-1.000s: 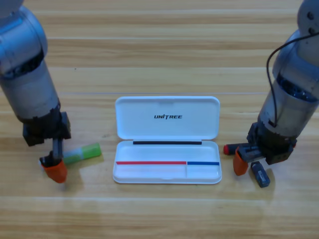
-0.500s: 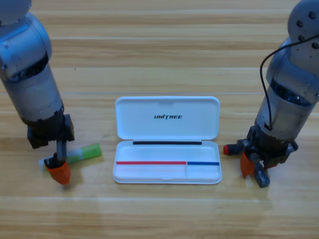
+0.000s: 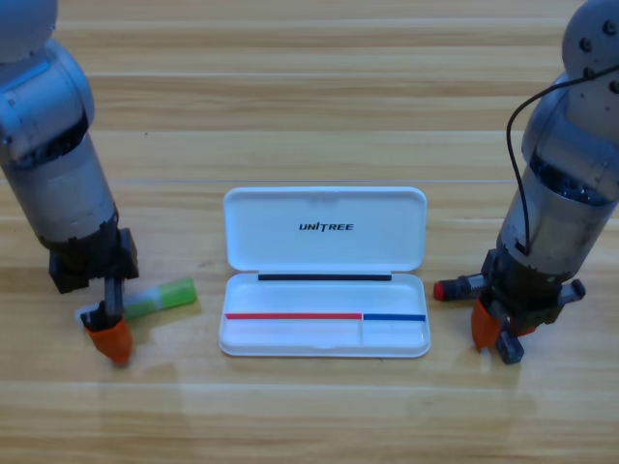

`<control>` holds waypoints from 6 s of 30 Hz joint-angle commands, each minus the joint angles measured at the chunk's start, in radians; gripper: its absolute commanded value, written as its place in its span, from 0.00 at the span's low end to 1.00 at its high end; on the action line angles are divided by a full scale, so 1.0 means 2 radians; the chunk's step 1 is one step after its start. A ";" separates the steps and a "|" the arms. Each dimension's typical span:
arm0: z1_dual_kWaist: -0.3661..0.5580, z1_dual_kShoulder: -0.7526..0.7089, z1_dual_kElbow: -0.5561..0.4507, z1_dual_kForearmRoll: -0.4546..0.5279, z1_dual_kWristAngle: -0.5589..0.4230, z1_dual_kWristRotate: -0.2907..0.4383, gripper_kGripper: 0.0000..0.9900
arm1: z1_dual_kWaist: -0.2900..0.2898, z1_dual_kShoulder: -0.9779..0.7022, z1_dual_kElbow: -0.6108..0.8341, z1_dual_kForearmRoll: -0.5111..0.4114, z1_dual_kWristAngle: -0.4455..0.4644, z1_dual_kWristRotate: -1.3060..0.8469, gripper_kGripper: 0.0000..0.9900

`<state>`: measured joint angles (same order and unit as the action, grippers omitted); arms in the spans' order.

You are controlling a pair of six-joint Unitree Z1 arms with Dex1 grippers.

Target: Clean up eraser and pencils

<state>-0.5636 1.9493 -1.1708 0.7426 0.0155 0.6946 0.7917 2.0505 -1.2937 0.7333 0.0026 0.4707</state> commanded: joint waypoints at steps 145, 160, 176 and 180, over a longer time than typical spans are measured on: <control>-0.160 0.111 -0.244 0.142 -0.045 0.016 0.00 | -0.088 0.138 -0.208 0.134 0.016 -0.811 0.82; -0.164 0.132 -0.267 0.143 -0.031 0.003 0.00 | -0.090 0.134 -0.173 0.147 0.007 -0.828 0.00; -0.164 0.142 -0.267 0.140 -0.027 -0.002 0.00 | -0.090 -0.002 -0.129 0.176 0.004 -0.748 0.00; -0.164 0.145 -0.267 0.138 -0.027 -0.003 0.00 | -0.090 -0.041 -0.114 0.179 0.016 -0.735 0.00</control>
<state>-0.8725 2.1783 -1.7032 1.0221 -0.0484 0.7002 0.6377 2.0860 -1.5674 1.0692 0.0056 -1.0208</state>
